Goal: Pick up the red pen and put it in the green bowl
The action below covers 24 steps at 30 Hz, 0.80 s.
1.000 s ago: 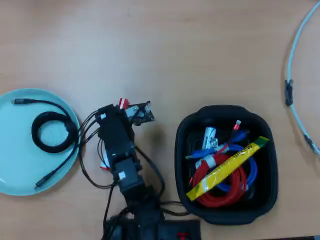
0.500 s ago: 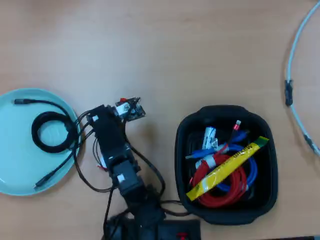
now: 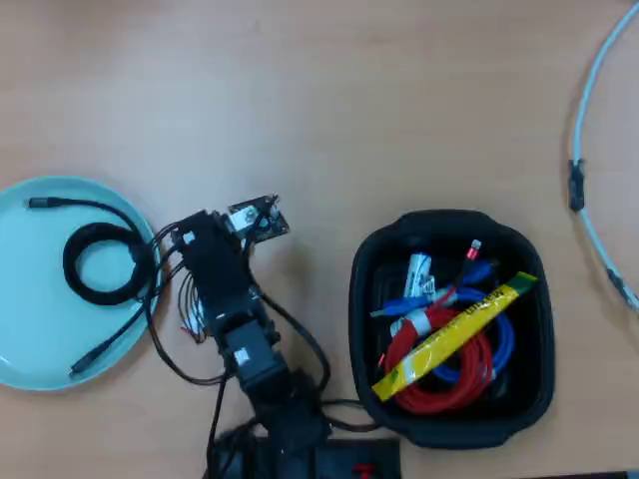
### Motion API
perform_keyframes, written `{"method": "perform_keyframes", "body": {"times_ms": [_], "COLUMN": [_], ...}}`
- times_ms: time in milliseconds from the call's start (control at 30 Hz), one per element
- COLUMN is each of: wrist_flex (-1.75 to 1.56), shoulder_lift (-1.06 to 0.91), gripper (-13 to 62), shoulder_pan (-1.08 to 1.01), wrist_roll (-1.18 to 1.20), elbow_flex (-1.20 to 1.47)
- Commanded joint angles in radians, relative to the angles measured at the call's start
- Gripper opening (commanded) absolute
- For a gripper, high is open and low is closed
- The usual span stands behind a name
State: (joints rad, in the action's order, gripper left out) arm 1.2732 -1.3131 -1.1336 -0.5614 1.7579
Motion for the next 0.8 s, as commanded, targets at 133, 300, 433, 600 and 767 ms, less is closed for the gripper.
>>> {"method": "perform_keyframes", "body": {"times_ms": [133,300,433,600,767], "wrist_flex": [-0.011,0.003,0.067,0.132,0.169], "shoulder_lift": [-0.012,-0.018,-0.071,-0.209,-0.272], "gripper": [-7.7,-7.7,-7.7,-7.7,-7.7], "shoulder_pan": [0.002,0.063,0.072,0.100,0.124], "wrist_roll": [0.135,0.095,0.097,0.107,0.164], "elbow_flex": [-0.006,-0.025,-0.043,-0.048,-0.061]}}
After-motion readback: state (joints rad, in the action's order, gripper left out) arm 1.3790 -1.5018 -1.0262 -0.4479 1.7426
